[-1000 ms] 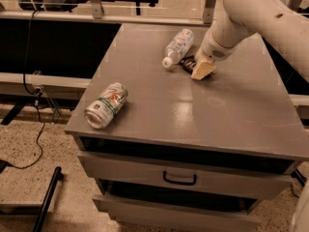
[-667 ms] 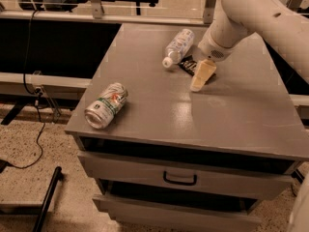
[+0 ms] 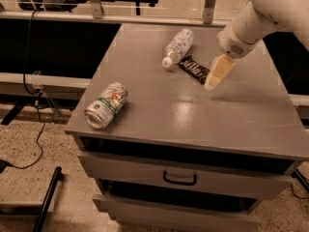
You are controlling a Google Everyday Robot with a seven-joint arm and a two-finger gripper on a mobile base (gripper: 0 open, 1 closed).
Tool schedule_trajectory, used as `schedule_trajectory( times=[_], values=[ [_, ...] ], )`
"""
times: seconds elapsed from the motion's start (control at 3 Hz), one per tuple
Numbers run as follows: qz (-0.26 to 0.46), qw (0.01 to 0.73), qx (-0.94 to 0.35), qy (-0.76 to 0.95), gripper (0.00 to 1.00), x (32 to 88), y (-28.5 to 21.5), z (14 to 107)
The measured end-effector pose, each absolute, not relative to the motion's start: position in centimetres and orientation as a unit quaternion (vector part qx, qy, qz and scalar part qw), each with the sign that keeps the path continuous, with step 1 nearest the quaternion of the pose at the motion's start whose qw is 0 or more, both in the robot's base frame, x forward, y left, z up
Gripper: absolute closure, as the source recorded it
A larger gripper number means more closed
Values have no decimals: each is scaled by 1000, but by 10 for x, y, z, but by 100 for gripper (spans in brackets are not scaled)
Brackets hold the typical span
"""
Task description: Move rxbar chocolate near blue plastic bottle
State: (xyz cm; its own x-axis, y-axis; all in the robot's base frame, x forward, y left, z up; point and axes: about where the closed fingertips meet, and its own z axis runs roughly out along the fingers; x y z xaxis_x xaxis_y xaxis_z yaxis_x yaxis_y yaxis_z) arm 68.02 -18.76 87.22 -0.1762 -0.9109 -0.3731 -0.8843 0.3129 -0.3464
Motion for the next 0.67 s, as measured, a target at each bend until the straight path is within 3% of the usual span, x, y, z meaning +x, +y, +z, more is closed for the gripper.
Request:
schedule_trajectory(
  times=[0.33, 0.67],
  values=[
    [-8, 279, -547, 789, 0, 657, -234, 902],
    [-7, 280, -548, 789, 0, 658, -233, 902]
  ],
)
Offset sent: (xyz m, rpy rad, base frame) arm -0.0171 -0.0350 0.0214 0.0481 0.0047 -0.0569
